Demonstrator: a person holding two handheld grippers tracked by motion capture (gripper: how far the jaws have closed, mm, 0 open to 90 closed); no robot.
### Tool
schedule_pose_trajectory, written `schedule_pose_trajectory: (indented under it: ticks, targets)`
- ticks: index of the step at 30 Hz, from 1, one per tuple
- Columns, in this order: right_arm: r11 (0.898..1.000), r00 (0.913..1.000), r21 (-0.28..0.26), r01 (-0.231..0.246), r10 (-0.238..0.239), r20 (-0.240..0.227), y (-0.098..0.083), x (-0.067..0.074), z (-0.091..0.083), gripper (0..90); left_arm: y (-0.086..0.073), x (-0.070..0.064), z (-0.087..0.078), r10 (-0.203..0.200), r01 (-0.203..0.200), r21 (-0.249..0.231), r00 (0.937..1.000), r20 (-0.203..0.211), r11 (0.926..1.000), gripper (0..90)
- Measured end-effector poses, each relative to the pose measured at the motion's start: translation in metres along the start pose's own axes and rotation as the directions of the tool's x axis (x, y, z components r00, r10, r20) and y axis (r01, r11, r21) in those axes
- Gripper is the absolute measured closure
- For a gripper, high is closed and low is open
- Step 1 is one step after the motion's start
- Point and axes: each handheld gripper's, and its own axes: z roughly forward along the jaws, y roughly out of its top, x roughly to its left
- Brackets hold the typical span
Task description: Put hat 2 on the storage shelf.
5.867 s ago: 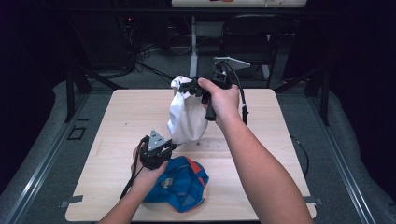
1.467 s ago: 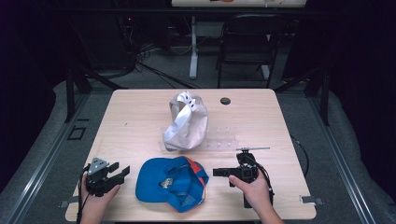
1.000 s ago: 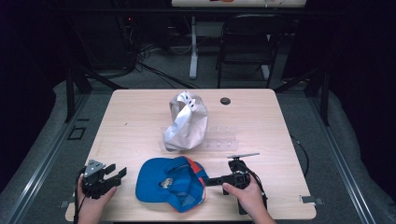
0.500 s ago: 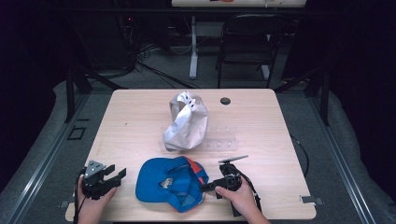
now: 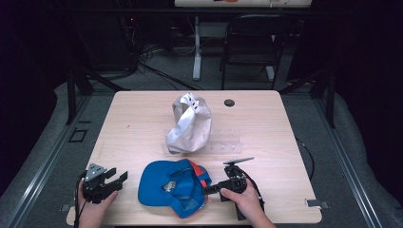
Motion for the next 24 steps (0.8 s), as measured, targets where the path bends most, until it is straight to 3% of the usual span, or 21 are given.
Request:
schedule_pose_trajectory:
  ticks: [5,10,16,17,18,19,21,22,23,24]
  targets:
    - [1.000,0.9995,-0.003,-0.004,0.004,0.031,0.001,-0.001,-0.003,77.1,0.000,0.000,0.000,0.000,0.000,0.002,1.0000,-0.001,1.0000,48.1]
    - [0.999,0.9994,-0.021,-0.031,0.031,0.014,0.001,0.001,-0.008,77.3,0.000,0.000,0.000,0.001,-0.001,0.003,1.0000,-0.002,1.0000,48.1]
    - [0.999,0.9997,-0.041,-0.024,0.025,0.009,0.002,0.006,-0.017,77.4,0.002,-0.001,0.002,0.003,-0.003,-0.004,1.0000,0.003,1.0000,48.1]
    - [0.999,0.9988,-0.043,-0.027,0.029,0.039,0.003,0.008,-0.023,77.5,0.002,-0.001,0.002,0.005,-0.005,0.001,1.0000,0.004,1.0000,48.1]
    - [0.999,0.9988,-0.043,-0.027,0.029,0.039,0.003,0.008,-0.023,77.5,0.003,-0.001,0.003,0.008,-0.008,0.001,0.9999,0.006,1.0000,48.1]
    - [0.998,0.9992,-0.057,-0.041,0.041,0.002,0.003,0.008,-0.023,77.5,0.003,-0.001,0.003,0.008,-0.008,-0.002,1.0000,0.005,1.0000,48.1]
    - [0.997,0.9988,-0.065,-0.048,0.048,0.004,0.004,0.008,-0.029,77.5,0.004,-0.002,0.005,0.009,-0.009,-0.003,0.9999,0.010,1.0000,48.1]
    - [0.993,0.9971,-0.088,-0.075,0.076,0.011,0.005,0.010,-0.030,77.5,0.005,-0.002,0.005,0.012,-0.012,-0.001,0.9999,0.011,0.9999,48.1]
    - [0.997,0.9986,-0.063,-0.052,0.053,0.009,0.006,0.008,-0.034,77.5,0.006,-0.002,0.006,0.014,-0.014,-0.002,0.9998,0.013,0.9999,48.1]
    - [0.996,0.9982,-0.072,-0.058,0.059,0.012,0.007,0.008,-0.037,77.5,0.006,-0.003,0.007,0.016,-0.015,-0.003,0.9998,0.014,0.9999,48.1]
